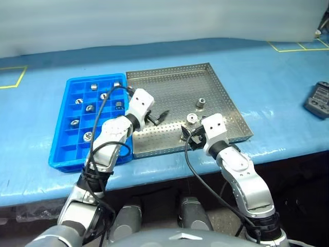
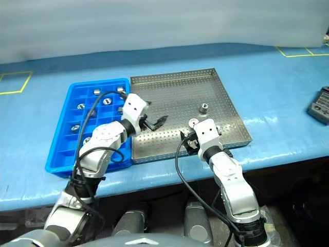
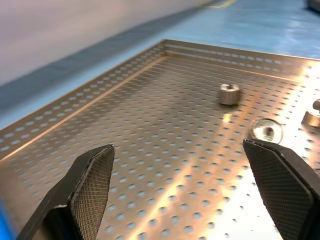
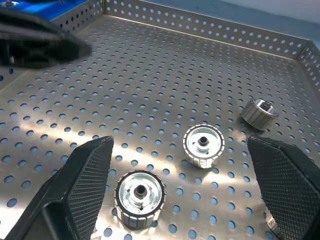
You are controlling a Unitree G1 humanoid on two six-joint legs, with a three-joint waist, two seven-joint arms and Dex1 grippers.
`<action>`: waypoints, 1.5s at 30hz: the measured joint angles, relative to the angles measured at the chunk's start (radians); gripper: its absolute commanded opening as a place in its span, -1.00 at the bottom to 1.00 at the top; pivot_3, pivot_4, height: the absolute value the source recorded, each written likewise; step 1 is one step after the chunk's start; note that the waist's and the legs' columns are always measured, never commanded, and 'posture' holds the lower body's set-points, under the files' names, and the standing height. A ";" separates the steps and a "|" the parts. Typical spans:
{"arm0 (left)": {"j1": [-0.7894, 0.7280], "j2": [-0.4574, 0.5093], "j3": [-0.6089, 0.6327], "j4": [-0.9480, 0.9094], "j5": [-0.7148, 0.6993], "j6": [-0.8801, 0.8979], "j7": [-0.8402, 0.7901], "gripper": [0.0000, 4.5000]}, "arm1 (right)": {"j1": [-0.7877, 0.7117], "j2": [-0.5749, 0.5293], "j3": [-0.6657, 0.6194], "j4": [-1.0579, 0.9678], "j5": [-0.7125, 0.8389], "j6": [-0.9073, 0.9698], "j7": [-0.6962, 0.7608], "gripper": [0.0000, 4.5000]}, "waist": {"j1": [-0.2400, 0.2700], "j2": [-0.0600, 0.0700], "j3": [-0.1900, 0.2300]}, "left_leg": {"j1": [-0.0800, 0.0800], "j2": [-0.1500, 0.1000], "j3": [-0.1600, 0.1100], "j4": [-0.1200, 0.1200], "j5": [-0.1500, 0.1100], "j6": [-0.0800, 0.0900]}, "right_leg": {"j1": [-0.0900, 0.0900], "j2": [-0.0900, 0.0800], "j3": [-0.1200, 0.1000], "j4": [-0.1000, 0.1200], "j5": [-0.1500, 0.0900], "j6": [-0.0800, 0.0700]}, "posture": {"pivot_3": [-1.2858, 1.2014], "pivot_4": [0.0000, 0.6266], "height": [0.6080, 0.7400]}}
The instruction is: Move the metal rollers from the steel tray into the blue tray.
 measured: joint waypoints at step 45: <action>-0.024 0.006 0.000 0.144 0.093 -0.033 -0.138 -0.26 | -0.009 0.017 -0.003 -0.026 0.022 0.034 -0.015 1.00 | -0.025 0.001 0.000 | 0.002 0.001 0.003 0.001 -0.001 0.002 | 0.000 0.001 0.004 0.001 0.004 0.006 | -0.03 -0.52 1.00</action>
